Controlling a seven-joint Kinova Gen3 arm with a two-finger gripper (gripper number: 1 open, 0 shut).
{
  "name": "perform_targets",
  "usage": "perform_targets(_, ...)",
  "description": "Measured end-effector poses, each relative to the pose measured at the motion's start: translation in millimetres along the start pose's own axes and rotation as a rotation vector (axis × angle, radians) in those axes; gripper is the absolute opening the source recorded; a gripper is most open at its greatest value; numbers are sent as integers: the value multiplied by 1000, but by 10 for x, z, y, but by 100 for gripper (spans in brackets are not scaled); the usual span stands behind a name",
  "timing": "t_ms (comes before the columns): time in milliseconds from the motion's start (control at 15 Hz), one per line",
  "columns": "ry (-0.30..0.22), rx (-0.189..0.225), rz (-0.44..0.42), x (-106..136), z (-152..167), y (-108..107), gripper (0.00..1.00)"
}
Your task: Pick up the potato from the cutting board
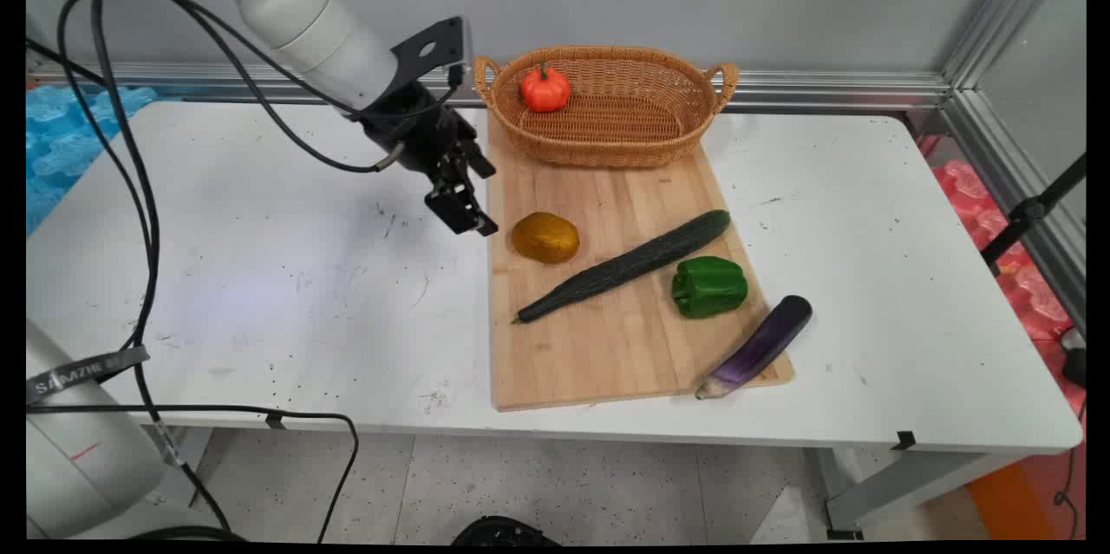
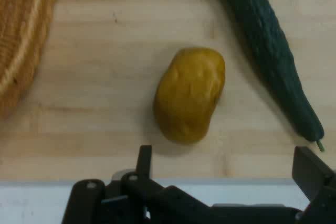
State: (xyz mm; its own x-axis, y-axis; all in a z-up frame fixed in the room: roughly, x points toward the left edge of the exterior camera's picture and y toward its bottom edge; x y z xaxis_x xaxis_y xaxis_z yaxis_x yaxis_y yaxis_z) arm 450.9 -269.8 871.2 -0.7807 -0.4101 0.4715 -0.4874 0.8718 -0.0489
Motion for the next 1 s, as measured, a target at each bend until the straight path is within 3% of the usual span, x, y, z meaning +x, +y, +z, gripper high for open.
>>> perform_targets(467,4,8,91,160,40,-62,100)
perform_targets(1000,-29,18,177,102,209,-135,100)
